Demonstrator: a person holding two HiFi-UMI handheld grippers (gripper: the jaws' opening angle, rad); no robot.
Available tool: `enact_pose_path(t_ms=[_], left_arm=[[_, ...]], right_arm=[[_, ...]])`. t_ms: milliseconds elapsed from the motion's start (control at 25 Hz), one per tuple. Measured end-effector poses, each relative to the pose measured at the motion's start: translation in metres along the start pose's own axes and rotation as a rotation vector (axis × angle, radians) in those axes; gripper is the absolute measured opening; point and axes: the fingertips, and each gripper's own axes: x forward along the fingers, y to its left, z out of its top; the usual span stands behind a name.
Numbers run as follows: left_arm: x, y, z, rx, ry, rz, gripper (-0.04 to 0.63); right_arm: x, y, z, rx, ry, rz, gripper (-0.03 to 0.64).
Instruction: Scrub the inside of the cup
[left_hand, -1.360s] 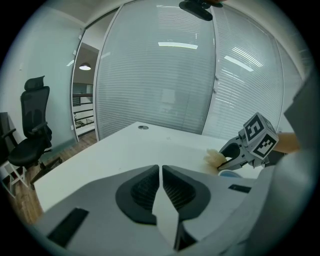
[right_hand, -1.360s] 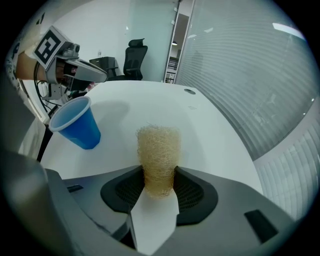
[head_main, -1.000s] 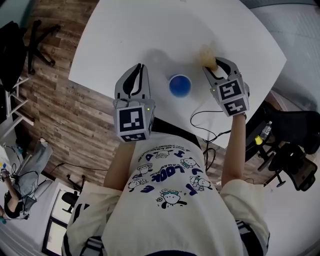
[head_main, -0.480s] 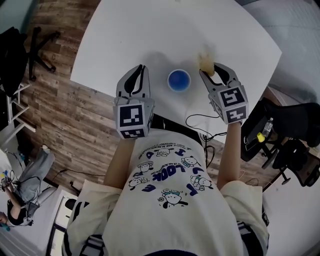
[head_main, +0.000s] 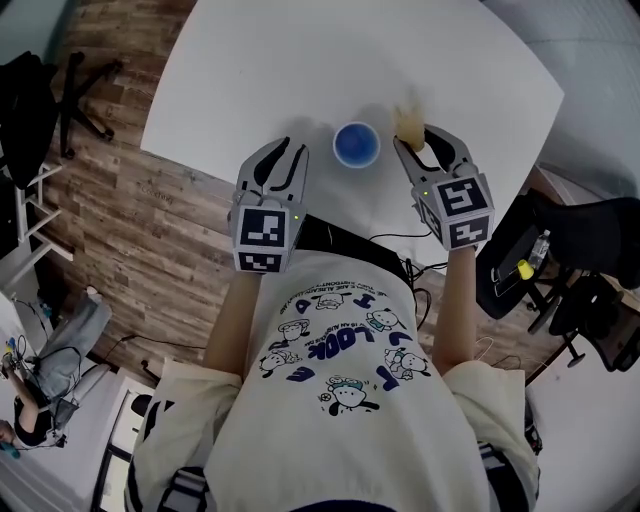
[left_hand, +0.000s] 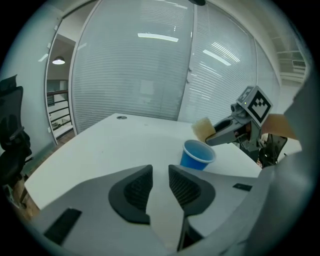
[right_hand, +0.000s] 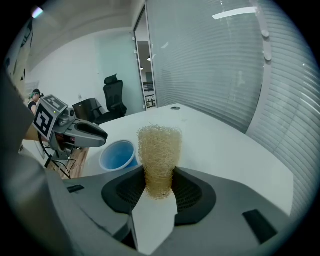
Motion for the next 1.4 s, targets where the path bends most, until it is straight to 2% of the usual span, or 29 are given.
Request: enact_pose_path(t_ms=[160, 520, 600, 800, 920, 1200, 1400], left_arm=[[-0.001, -0.012, -0.017, 0.049, 0.054, -0.033, 0.156], [0.006, -0.022, -0.037, 0.084, 0.108, -0.091, 0.248], [0.012, -0.023, -0.037, 0.082, 0.116, -0.108, 0.286], [0.018, -0.052, -0.031, 0.144, 0.120, -0.137, 0.308], [0.025, -0.058, -0.027, 0.144, 0.118, -0.163, 0.311], [0.038, -0.067, -0.022, 0.147, 0.124, -0.188, 0.368], [0.045, -0.072, -0.019, 0.157, 0.139, -0.204, 0.368]], right_arm=[[0.001, 0.008, 0.001, -0.013, 0.006, 0.035, 0.183], [0.016, 0.013, -0.003, 0.000, 0.026, 0.053, 0.183], [0.019, 0.012, -0.002, 0.002, 0.027, 0.054, 0.183], [0.009, 0.005, -0.010, -0.007, 0.020, 0.062, 0.183], [0.015, 0.007, -0.009, -0.004, 0.022, 0.068, 0.183], [0.024, 0.011, -0.009, -0.002, 0.031, 0.086, 0.183], [0.027, 0.016, -0.010, 0.017, 0.029, 0.098, 0.183]])
